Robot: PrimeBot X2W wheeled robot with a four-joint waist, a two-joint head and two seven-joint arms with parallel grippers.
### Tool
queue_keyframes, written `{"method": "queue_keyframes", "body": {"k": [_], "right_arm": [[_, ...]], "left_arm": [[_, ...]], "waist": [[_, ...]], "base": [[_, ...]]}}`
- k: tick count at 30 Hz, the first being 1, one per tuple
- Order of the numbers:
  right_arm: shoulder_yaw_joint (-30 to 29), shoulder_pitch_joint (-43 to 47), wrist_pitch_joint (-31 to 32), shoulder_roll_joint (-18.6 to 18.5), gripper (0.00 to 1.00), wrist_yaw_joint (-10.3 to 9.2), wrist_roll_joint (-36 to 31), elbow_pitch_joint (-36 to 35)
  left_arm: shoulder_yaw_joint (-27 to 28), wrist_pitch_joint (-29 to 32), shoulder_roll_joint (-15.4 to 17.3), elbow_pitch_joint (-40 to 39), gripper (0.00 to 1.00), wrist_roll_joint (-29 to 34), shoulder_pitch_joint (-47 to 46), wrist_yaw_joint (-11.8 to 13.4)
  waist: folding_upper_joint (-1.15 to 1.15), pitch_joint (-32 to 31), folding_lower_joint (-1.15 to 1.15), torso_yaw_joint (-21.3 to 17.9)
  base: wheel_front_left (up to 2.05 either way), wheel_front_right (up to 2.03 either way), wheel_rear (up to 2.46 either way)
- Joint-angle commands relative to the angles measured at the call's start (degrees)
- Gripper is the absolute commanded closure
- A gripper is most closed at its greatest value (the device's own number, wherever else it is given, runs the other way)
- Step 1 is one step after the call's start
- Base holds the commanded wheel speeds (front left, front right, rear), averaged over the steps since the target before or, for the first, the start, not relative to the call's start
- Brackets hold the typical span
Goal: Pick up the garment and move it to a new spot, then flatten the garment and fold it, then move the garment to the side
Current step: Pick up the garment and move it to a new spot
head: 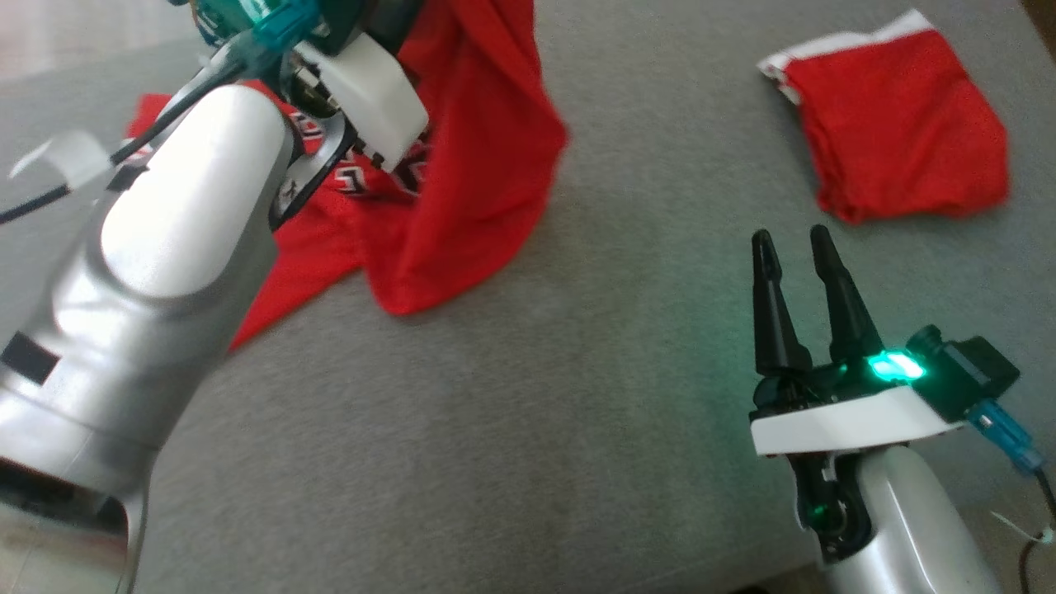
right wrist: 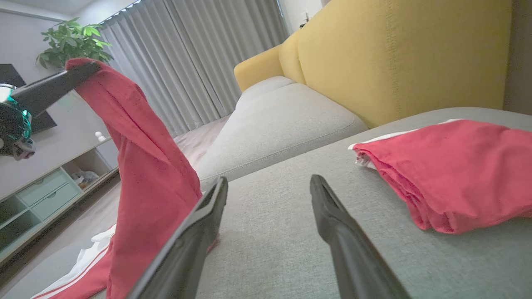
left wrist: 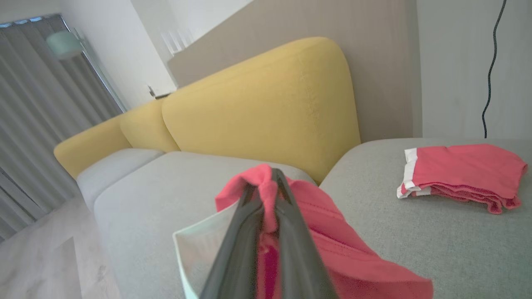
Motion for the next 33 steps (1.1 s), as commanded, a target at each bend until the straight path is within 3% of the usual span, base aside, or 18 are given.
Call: {"method": "queue_keyframes", "body": {"k": [1,3,4,6,7,13,20,30,33], "right_arm": [[1.8,-1.7,-0.6,-0.1,0.00,-0.04,0.7,-2.2],[2.5,-2.1,-0.6,-0.1,0.00,-0.04,1.4,-2.3],[2.8,-2.3,-0.6,-0.1,0.00,-0.04,1.7,-2.4],[3.3,-2.6,-0.6,-0.1,0.00,-0.04,2.3,-2.6],[3.4,-2.7,-0.6,-0.1,0.00,-0.04,2.5,-2.7],[4.7,-2.9,-0.6,-0.1,0.00,-0.04,2.6,-1.9],[3.3,-2.6,-0.6,-0.1,0.00,-0.04,0.9,-1.6],[-0.4,-0.8,-0.6,-0.1,0.00,-0.04,-3.4,-0.7],[-1.4,-0.1,-0.6,-0.1,0.00,-0.04,-4.9,-0.5]], "left_arm": [[1.4,0.5,1.3,-0.3,1.00,-0.2,-4.0,0.1],[0.7,1.0,0.9,2.5,1.00,-0.4,-5.1,0.1],[0.4,1.1,0.9,4.2,0.84,-0.4,-5.7,0.1],[0.5,0.7,0.8,7.4,0.23,-0.5,-6.9,0.2],[0.8,0.0,0.7,9.0,0.00,-0.4,-7.5,0.7],[2.2,-4.3,0.5,18.3,0.00,0.6,-11.1,3.9],[3.6,-9.8,0.0,24.0,0.00,-1.2,-11.3,3.8],[6.1,-17.5,0.5,21.0,0.00,-5.5,-2.1,4.2],[7.9,-18.8,1.2,17.2,0.00,-7.8,3.8,5.7]], "waist": [[0.00,2.2,0.00,-3.0],[0.00,3.1,0.00,-4.4],[0.00,3.4,0.00,-4.9],[0.00,3.9,0.00,-5.8],[0.00,4.1,0.00,-6.0],[0.00,4.3,0.00,-5.4],[0.00,2.2,0.00,-1.4],[0.00,-3.0,0.00,7.3],[0.00,-4.4,0.00,10.1]], "base": [[0.00,0.00,0.00],[0.00,0.00,0.00],[0.00,0.00,0.00],[0.00,0.00,0.00],[0.00,0.00,0.00],[0.00,0.00,0.00],[0.00,0.00,0.00],[0.00,0.00,0.00],[0.00,0.00,0.00]]}}
